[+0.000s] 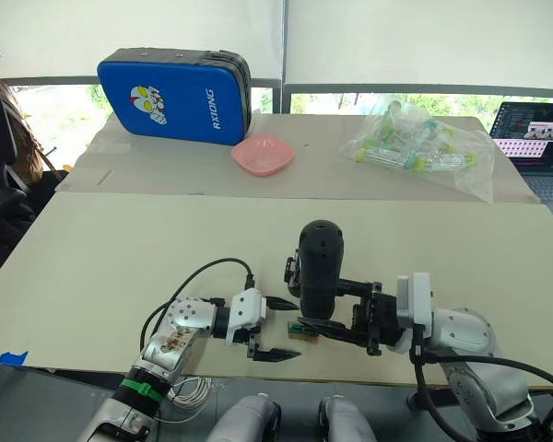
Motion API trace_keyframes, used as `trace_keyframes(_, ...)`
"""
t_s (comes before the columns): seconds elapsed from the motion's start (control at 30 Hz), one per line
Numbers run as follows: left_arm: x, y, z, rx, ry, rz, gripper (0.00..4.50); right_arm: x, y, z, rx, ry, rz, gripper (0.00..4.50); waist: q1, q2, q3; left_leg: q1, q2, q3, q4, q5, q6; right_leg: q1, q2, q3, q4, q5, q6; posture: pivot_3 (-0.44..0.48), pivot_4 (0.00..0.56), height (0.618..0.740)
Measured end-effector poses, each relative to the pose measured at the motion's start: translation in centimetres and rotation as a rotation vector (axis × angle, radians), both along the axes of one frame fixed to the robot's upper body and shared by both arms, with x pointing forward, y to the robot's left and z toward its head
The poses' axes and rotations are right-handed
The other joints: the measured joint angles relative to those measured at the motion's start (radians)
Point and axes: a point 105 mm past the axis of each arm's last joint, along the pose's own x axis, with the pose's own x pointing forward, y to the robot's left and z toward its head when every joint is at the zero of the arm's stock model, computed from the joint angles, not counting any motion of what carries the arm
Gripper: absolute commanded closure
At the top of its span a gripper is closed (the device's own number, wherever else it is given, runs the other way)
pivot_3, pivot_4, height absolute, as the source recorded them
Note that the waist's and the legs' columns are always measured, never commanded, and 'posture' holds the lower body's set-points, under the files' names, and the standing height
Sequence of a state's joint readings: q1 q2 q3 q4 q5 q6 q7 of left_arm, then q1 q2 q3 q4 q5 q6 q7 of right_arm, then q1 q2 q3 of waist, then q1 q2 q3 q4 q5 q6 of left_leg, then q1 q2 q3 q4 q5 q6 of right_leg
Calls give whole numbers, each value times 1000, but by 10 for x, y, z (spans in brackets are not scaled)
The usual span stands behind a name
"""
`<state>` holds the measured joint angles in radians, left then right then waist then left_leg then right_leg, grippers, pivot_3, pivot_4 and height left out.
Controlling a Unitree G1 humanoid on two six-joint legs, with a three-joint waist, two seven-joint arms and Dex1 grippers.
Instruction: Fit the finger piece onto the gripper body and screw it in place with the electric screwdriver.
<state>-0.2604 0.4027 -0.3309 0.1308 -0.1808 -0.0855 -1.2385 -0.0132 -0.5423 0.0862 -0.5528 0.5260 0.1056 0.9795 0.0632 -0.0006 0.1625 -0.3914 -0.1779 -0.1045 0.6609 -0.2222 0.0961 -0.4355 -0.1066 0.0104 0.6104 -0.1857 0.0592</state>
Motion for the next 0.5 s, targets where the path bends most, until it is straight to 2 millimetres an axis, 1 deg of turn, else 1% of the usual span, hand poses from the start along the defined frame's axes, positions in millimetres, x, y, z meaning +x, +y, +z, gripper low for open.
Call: trace_keyframes(0.5,0,0,-1,0,1,3,0,0,0,0,-1,-5,-2,2555,-1,0,0,0,0,0,0,0,0,0,0,0,0,0,0,0,150,740)
